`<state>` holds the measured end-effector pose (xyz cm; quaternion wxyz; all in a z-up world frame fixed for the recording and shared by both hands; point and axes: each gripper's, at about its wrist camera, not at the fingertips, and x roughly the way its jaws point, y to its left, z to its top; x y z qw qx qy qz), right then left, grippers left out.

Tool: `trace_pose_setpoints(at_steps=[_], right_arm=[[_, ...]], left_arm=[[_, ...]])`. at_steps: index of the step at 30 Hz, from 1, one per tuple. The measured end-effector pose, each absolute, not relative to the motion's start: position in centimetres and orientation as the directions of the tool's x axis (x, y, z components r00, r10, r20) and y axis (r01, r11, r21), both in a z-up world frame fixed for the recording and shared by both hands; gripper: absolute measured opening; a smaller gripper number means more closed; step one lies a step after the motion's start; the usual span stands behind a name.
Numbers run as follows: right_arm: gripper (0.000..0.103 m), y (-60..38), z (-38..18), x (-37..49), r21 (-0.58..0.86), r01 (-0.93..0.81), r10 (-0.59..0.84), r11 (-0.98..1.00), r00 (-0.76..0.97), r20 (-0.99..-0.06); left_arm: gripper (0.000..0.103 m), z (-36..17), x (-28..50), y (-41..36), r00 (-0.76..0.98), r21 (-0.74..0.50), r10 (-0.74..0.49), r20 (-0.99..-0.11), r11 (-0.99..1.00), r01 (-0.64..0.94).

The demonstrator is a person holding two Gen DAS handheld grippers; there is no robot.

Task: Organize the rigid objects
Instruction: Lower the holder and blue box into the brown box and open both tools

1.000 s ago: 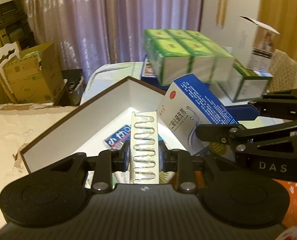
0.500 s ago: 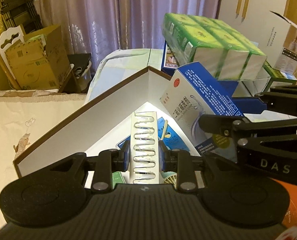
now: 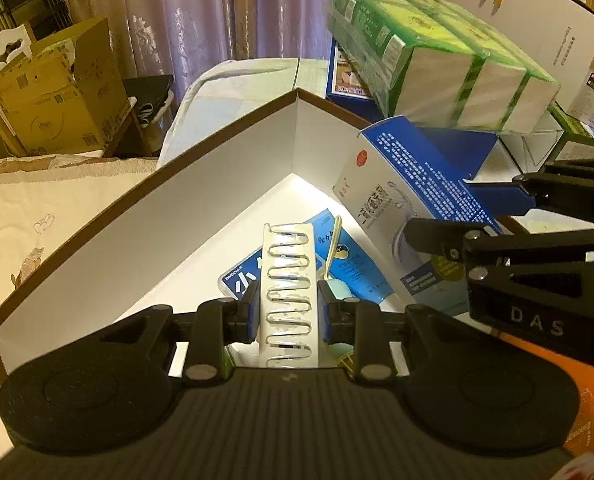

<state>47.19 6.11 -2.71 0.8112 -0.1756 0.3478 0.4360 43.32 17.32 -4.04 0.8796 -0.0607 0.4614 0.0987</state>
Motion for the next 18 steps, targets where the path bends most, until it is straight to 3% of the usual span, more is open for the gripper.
trace_pose_setpoints(at_steps=[8, 13, 18], right_arm=[[0.036, 6.2, -3.6, 48.3, 0.003, -0.802, 0.553, 0.597, 0.408, -0.726], [0.045, 5.9, -4.1, 48.6, 0.003, -0.794, 0.536, 0.608, 0.408, -0.739], [0.048, 5.5, -4.3, 48.4, 0.023, -0.794, 0.537, 0.607, 0.389, -0.749]], left_arm=[[0.024, -4.8, 44.3, 17.5, 0.541, -0.021, 0.109, -0.834, 0.973, -0.229], [0.024, -5.2, 44.5, 17.6, 0.533, -0.02, 0.106, -0.84, 0.974, -0.226], [0.024, -5.8, 44.6, 17.6, 0.523, -0.021, 0.103, -0.846, 0.974, -0.225]])
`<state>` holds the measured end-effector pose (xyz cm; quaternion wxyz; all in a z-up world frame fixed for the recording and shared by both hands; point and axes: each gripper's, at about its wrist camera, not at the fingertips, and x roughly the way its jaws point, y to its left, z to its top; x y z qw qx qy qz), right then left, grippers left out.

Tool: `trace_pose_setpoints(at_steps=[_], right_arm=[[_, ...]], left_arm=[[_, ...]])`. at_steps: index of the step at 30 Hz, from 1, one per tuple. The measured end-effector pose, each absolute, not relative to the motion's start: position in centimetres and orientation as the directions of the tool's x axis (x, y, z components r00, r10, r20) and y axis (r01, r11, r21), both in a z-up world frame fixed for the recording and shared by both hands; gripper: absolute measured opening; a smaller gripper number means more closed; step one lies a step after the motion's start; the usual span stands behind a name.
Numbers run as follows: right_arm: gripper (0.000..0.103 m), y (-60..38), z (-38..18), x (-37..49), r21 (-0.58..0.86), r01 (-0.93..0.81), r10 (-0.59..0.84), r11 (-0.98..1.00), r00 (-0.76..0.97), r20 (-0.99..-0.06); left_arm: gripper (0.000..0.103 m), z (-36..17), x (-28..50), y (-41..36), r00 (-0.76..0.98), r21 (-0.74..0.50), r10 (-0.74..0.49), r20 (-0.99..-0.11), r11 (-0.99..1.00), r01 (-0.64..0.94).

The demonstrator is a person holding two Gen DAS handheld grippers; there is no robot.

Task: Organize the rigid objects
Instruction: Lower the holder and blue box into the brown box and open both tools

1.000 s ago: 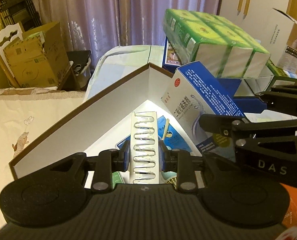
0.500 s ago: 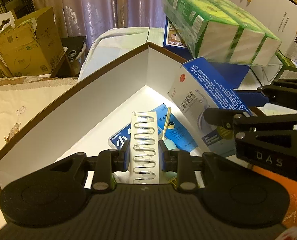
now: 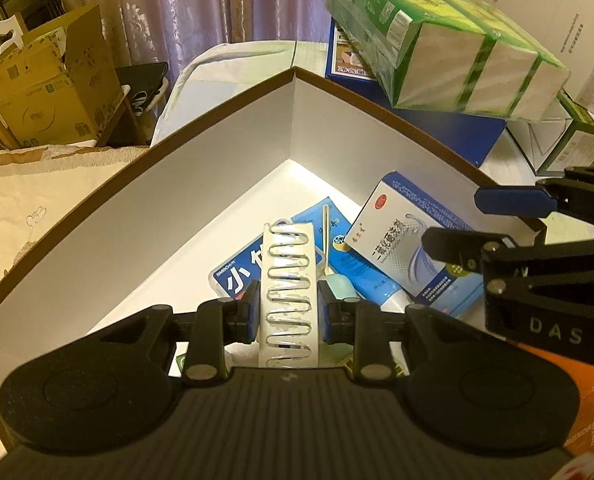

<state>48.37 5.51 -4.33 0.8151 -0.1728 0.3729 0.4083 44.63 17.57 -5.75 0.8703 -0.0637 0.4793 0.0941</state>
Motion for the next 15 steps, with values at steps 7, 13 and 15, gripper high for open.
trace_pose_setpoints(at_steps=[7, 13, 15], right_arm=[[0.05, 5.4, -4.8, 47.9, 0.026, -0.8, 0.529, 0.6, 0.373, -0.762], [0.067, 5.1, -4.5, 47.2, 0.027, -0.807, 0.537, 0.59, 0.367, -0.759], [0.07, 5.1, -4.4, 46.9, 0.024, -0.812, 0.541, 0.583, 0.366, -0.757]], left_arm=[[0.032, -5.8, 44.5, 17.9, 0.526, -0.021, 0.11, -0.843, 0.971, -0.237], [0.043, -5.3, 43.7, 18.6, 0.537, -0.013, 0.133, -0.833, 0.965, -0.26], [0.044, -5.3, 43.4, 18.9, 0.536, -0.014, 0.138, -0.833, 0.963, -0.27]])
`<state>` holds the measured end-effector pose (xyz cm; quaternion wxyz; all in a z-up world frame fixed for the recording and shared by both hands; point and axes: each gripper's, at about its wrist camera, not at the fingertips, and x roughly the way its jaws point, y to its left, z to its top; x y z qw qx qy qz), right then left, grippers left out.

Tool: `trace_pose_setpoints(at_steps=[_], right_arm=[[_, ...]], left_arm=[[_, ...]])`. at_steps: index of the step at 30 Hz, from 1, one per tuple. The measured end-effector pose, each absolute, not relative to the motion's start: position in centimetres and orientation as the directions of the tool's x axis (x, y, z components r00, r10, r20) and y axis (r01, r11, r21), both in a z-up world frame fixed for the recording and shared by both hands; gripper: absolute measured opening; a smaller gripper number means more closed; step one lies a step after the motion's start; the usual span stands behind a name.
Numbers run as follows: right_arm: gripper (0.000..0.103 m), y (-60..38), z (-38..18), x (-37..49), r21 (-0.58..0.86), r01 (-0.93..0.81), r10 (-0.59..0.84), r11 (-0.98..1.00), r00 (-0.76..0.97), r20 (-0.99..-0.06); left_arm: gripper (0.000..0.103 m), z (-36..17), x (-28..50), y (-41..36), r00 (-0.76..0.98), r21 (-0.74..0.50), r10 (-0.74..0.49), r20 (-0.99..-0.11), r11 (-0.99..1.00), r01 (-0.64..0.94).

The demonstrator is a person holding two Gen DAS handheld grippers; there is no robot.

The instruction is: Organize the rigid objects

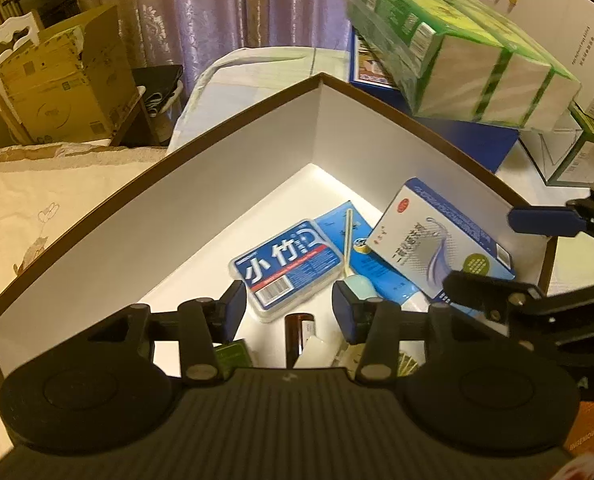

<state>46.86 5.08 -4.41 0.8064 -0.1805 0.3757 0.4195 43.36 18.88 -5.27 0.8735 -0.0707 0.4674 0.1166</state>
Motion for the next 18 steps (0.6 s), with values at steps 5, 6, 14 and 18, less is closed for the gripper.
trace_pose_setpoints(at_steps=[5, 6, 14, 18], right_arm=[[0.073, 4.9, -4.3, 46.3, 0.021, -0.816, 0.541, 0.578, 0.364, -0.758], [0.073, 4.9, -4.3, 46.2, 0.02, -0.816, 0.54, 0.578, 0.364, -0.759], [0.074, 4.5, -3.8, 45.3, 0.025, -0.81, 0.541, 0.585, 0.367, -0.757], [0.075, 4.0, -3.3, 44.6, 0.045, -0.799, 0.551, 0.6, 0.371, -0.748]], left_arm=[[0.046, -5.0, 42.6, 19.3, 0.535, -0.013, 0.147, -0.832, 0.959, -0.283], [0.046, -4.9, 42.5, 19.3, 0.537, -0.013, 0.148, -0.831, 0.959, -0.284], [0.049, -3.7, 41.0, 19.1, 0.553, -0.017, 0.145, -0.821, 0.961, -0.277], [0.053, -2.8, 39.8, 18.8, 0.575, -0.032, 0.126, -0.808, 0.966, -0.257]])
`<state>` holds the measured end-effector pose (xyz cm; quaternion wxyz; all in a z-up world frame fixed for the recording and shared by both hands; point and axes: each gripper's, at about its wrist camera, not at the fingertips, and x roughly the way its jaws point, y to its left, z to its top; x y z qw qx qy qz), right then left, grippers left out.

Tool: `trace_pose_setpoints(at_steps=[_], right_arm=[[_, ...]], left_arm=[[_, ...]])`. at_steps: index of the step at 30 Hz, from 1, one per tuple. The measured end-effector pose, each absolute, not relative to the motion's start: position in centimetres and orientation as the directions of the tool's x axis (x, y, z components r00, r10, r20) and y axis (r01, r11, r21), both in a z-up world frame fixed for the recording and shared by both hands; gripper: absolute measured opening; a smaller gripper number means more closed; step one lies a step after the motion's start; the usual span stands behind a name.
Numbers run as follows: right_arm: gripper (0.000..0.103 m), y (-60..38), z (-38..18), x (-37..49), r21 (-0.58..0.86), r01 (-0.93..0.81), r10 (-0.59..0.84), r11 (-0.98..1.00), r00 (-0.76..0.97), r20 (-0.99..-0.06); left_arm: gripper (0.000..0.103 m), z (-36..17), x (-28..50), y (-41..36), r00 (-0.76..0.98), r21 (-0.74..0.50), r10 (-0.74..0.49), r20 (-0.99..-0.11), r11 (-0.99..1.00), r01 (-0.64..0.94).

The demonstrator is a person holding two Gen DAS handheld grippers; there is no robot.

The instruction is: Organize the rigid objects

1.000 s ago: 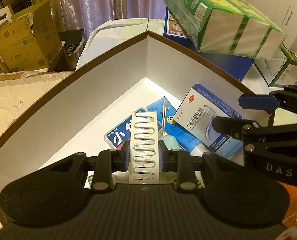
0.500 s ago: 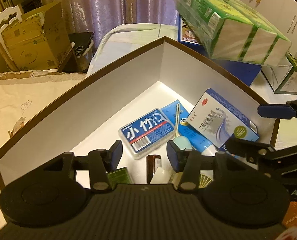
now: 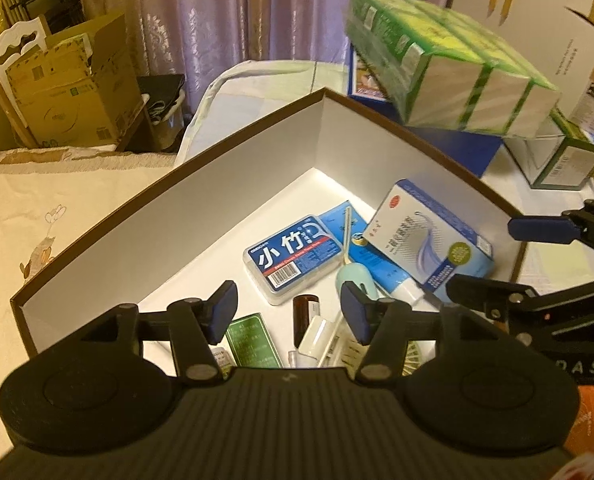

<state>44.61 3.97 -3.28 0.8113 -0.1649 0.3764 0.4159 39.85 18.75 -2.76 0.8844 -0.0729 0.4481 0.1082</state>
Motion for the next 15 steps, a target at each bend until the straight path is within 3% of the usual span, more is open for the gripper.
trace_pose_setpoints(at_steps=[15], right_arm=[[0.075, 1.6, -1.2, 39.4, 0.122, -0.698, 0.556, 0.706, 0.438, -0.707]], left_arm=[[0.074, 0.8, 33.5, 19.1, 0.694, -0.074, 0.062, -0.717, 0.984, -0.164]])
